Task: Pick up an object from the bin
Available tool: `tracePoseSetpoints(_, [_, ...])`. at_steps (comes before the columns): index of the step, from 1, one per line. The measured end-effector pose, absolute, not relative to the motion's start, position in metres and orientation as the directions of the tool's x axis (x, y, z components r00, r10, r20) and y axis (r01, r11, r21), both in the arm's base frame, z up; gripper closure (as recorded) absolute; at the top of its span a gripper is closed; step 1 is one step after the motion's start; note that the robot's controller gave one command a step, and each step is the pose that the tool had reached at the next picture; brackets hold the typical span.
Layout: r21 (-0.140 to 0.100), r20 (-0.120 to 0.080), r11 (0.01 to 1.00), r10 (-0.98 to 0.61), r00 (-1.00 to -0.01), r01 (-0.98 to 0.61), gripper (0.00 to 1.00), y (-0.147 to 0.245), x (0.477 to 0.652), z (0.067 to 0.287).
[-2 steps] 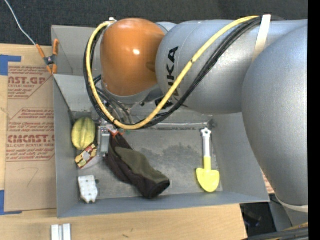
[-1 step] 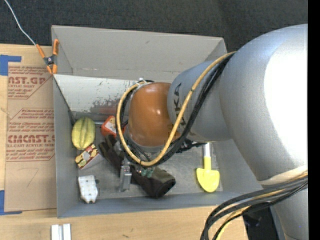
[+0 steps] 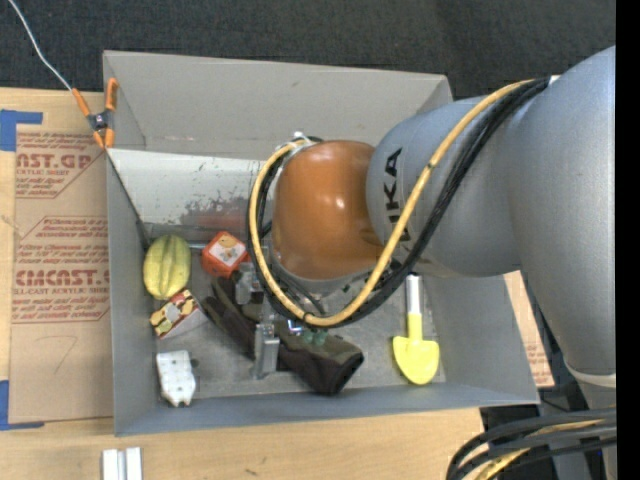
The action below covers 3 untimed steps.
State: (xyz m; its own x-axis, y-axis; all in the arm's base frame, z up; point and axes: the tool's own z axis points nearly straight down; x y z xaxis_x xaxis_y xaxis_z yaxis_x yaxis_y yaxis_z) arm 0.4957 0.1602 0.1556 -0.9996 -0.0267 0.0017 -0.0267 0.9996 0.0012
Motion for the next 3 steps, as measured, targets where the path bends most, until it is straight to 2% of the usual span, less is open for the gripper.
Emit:
tracePoseSetpoints(1, [0.001,0.007,0.974,0.227,-0.974,0.227,0.00,0.135,0.505,0.101])
tracePoseSetpoints(2, [0.004,-0.006,0.983,0.183,-0.983,0.183,0.00,0.145,0.485,0.071])
tracePoseSetpoints(3, [0.004,0.005,0.944,0.331,-0.944,0.331,1.00,0.138,0.486,0.071])
